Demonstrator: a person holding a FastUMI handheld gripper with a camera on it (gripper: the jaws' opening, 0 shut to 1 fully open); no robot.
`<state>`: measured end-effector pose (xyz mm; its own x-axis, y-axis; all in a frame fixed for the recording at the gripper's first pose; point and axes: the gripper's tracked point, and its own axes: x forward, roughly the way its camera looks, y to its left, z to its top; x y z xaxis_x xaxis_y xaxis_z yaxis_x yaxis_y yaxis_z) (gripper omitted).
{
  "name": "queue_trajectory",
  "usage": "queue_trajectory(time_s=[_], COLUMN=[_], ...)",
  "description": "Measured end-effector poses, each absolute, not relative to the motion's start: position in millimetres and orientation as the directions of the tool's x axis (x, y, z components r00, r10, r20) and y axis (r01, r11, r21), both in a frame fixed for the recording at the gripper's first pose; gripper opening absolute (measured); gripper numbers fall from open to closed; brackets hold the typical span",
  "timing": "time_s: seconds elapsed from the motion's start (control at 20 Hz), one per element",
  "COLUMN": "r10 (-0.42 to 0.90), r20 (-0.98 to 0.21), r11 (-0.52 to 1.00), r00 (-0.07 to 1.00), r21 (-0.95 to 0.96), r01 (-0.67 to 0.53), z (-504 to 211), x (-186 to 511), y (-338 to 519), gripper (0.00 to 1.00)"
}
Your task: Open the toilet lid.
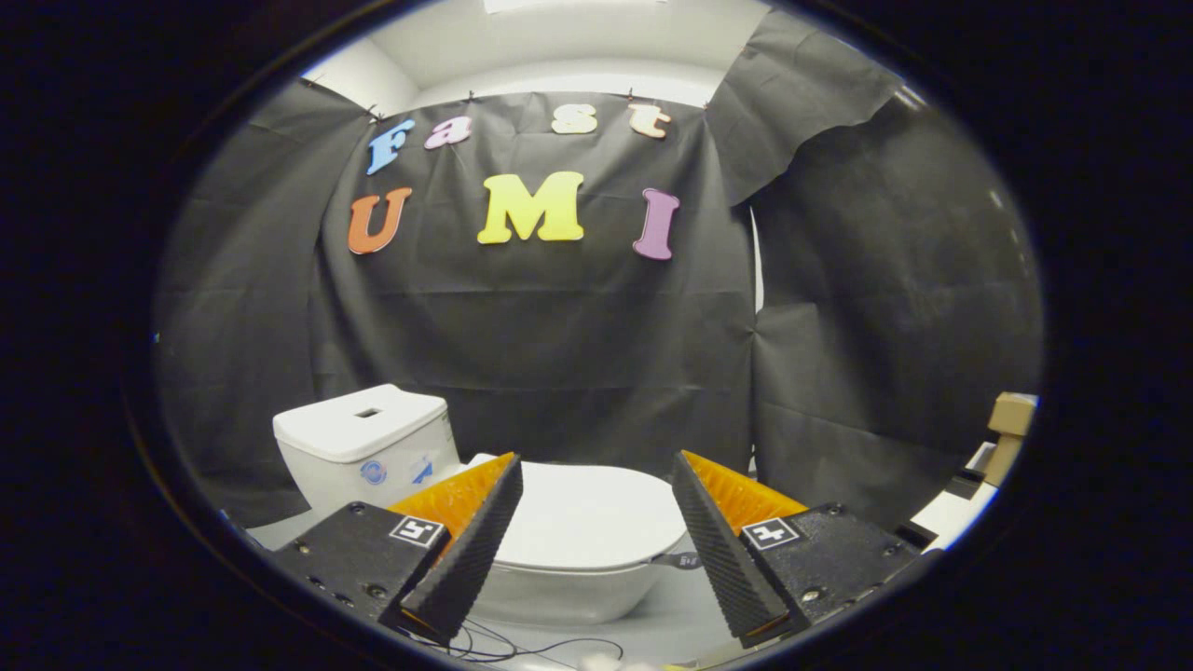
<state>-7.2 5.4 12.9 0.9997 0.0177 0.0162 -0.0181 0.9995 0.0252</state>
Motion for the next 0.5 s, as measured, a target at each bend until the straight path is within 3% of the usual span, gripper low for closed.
queue_trajectory(time_s=[0.5], r10=[0.018], r20=[0.020], r11=[1.000], r00=[1.000], r21=[0.007], r01=[-0.018], z=[29], x=[11], y=[1], gripper=[1.00])
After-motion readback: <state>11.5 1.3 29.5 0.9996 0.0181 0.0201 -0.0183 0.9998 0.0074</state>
